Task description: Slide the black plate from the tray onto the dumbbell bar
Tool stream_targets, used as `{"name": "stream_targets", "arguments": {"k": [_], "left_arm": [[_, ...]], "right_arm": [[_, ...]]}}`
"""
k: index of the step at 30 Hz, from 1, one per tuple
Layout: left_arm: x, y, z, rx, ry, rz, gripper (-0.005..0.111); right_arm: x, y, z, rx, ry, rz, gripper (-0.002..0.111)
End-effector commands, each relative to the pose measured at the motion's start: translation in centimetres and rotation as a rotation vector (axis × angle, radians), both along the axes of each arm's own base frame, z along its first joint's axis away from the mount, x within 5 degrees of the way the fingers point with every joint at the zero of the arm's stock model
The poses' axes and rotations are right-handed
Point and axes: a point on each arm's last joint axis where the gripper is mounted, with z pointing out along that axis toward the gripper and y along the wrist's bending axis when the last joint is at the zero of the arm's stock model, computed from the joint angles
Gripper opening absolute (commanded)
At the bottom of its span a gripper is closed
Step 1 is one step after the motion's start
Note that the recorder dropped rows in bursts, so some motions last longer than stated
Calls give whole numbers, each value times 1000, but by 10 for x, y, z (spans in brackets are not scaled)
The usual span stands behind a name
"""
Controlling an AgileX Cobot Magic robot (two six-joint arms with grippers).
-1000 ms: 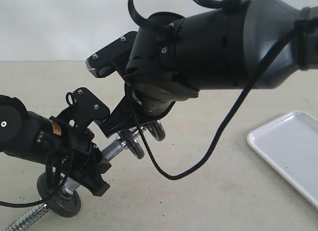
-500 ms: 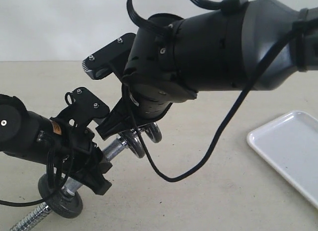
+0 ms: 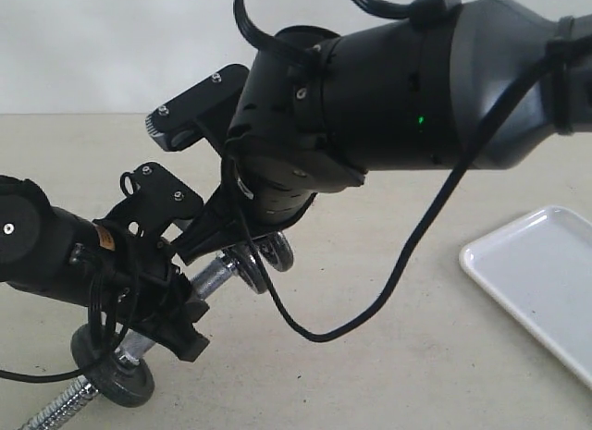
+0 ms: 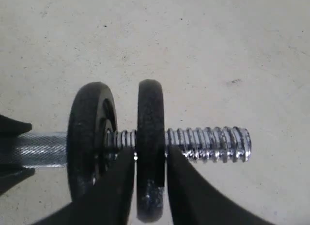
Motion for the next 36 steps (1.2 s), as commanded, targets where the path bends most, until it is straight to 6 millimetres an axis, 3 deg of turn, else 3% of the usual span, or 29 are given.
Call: {"name": "stream_targets", "arguments": {"k": [1,3,5,17,23,25,27,30,36], "left_arm": [[40,-6,56,-254,-561,170,4],[40,-6,56,-252,-561,169,4],[40,-6,56,-252,-561,169,4],[41,-6,56,-252,-564,168,4],[41,-6,56,-249,-566,165,4],[41,-6,56,-249,-566,165,4],[41,-6,56,-250,-567,166,4],[41,-6,56,-258,-563,182,4],[41,-4,55,-280,-542,235,4]], "right_arm": [[-3,3,15,50,-29,14,54],[-3,0,14,23,-18,-5,69],[-4,-3,13,-1,-9,-23,75],[-4,-6,12,-46,-7,-26,74],[1,-16,14,-189,-79,-20,74],[5,-22,17,-269,-127,-30,66],[8,-28,21,-348,-179,-42,47],[13,-35,27,-446,-262,-60,-2],[16,-39,33,-506,-327,-77,0]]}}
